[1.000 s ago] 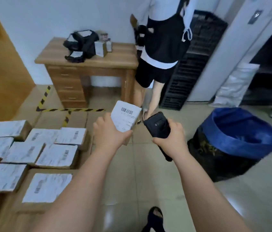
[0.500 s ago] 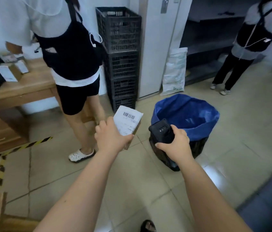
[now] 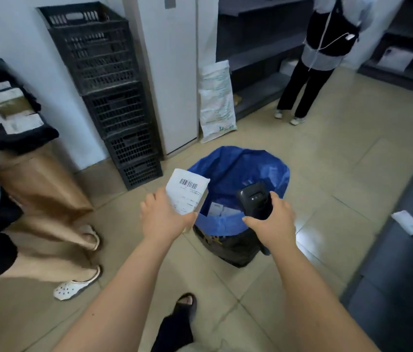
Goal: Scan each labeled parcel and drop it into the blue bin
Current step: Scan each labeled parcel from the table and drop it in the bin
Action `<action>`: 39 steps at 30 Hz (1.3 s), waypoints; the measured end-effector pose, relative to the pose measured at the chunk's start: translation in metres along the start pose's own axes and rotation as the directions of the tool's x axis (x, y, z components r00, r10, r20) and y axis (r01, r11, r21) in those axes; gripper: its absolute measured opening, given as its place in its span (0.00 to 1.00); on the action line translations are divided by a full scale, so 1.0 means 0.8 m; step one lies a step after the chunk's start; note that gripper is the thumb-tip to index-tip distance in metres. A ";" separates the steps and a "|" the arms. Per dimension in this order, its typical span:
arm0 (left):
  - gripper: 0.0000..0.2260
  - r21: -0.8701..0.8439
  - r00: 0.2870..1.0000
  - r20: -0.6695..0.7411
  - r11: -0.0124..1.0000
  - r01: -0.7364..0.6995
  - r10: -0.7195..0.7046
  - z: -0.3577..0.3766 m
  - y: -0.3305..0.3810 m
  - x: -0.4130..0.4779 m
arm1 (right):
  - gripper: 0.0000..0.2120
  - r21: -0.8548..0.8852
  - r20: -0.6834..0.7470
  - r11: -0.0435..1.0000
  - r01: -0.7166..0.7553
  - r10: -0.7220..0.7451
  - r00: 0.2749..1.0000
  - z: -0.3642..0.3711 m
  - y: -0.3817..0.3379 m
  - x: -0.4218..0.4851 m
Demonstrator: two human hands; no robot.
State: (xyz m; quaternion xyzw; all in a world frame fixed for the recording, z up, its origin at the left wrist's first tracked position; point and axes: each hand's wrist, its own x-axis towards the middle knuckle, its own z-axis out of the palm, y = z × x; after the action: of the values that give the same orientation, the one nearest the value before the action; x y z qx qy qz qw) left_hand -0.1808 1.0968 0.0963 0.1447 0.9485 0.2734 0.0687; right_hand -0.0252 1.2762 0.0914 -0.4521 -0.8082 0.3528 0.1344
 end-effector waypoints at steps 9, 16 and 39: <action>0.42 0.048 0.969 0.184 0.983 -0.175 0.163 0.115 0.059 0.193 | 0.43 0.037 -0.042 0.993 -0.111 0.112 0.993 0.048 0.000 0.160; 0.46 0.121 0.896 0.381 0.948 -0.293 0.228 0.210 0.075 0.347 | 0.41 0.044 -0.019 0.959 -0.278 0.279 0.960 0.124 -0.009 0.294; 0.46 0.288 0.645 0.763 0.869 -0.402 0.045 0.772 -0.107 0.503 | 0.37 0.151 0.096 0.552 -0.820 0.817 0.568 0.544 0.370 0.564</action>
State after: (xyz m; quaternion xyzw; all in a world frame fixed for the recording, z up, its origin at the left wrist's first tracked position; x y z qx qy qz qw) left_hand -0.4533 1.4614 -0.4900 0.3730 0.8486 -0.0195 0.3746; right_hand -0.3208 1.5548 -0.4704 -0.7591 -0.4711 0.4491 -0.0109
